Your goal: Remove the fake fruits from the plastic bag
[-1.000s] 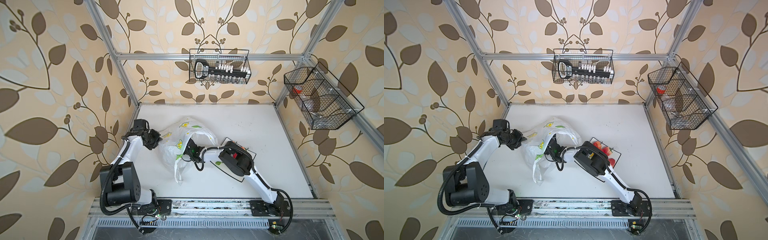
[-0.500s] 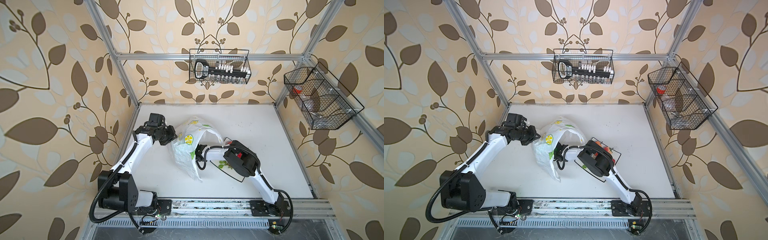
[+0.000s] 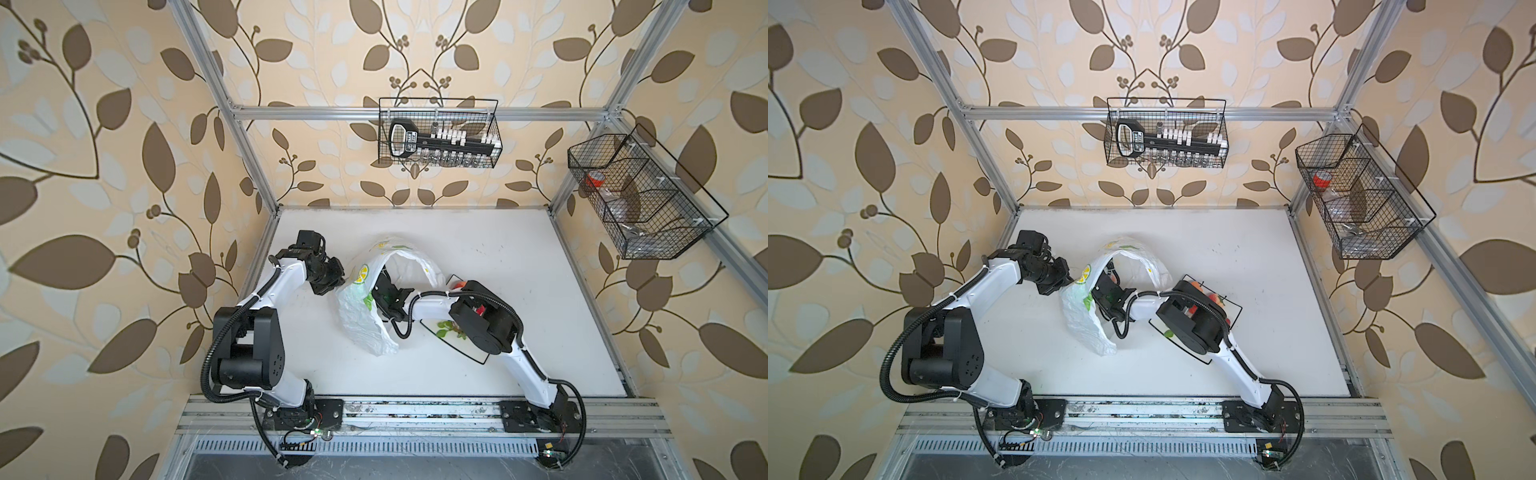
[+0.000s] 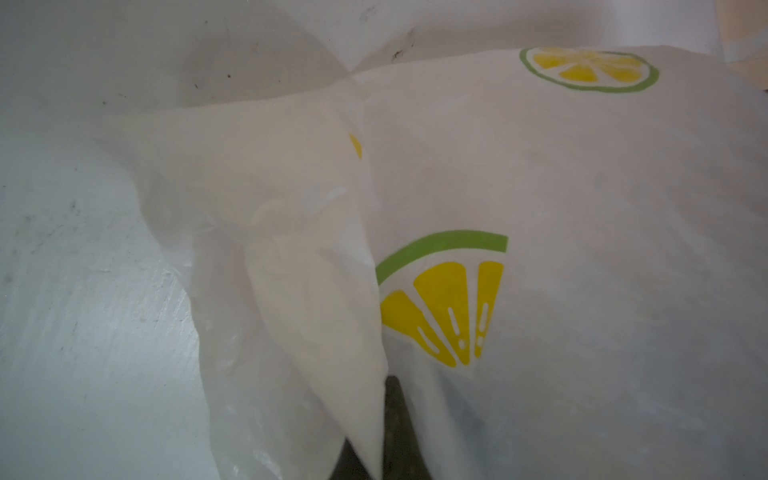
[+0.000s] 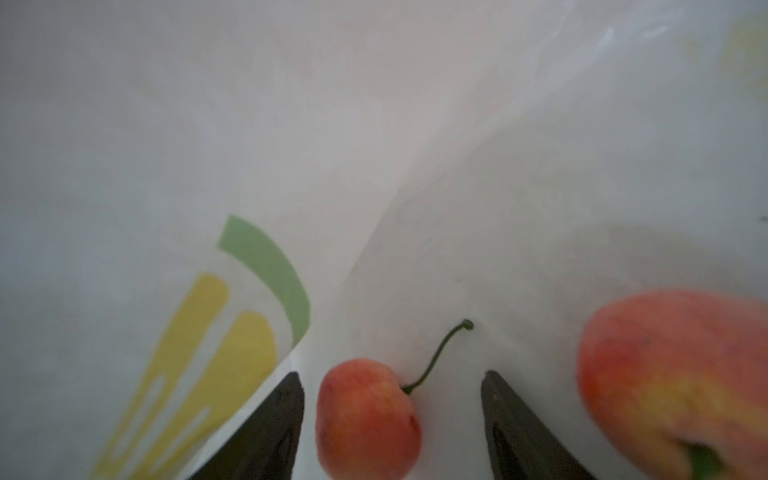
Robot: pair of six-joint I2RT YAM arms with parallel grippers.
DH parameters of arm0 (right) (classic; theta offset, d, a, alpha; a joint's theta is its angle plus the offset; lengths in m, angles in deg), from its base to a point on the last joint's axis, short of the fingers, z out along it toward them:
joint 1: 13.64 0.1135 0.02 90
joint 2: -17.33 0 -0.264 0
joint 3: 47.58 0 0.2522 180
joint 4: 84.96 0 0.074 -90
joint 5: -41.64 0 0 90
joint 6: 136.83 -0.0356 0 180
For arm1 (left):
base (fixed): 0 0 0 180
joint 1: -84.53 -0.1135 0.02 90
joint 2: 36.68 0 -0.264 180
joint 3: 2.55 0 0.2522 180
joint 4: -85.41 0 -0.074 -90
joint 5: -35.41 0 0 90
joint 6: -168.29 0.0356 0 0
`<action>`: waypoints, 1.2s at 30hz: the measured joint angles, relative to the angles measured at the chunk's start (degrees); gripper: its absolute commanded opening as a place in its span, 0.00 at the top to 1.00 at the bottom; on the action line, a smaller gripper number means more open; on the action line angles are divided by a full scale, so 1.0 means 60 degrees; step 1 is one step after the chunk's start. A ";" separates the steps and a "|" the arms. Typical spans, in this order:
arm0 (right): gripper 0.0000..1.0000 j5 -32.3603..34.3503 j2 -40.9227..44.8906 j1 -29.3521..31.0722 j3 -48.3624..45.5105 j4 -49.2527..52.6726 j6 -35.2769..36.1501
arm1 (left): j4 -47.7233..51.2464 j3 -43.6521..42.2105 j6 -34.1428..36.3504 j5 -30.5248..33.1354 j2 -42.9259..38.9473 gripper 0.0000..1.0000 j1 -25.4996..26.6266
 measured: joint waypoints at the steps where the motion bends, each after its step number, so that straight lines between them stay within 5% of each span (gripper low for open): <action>1: 0.31 0.0084 0.0000 -0.0004 0.0073 0.0160 0.0153 | -0.0004 -0.0015 0.0011 0.0007 0.0007 1.00 0.0000; 18: 0.39 0.1472 0.1417 0.0015 -0.0404 0.0914 0.2852 | -0.0149 -0.0153 0.0565 0.0015 0.0018 1.00 0.0000; 27: 0.28 0.2867 0.0328 -0.0084 0.0590 0.1617 0.3767 | -0.0149 -0.0160 0.0743 0.0011 0.0018 1.00 0.0000; 36: 0.35 0.3155 -0.0907 -0.0441 0.2047 0.2455 0.4014 | -0.0131 -0.0160 0.0940 -0.0022 0.0018 1.00 0.0000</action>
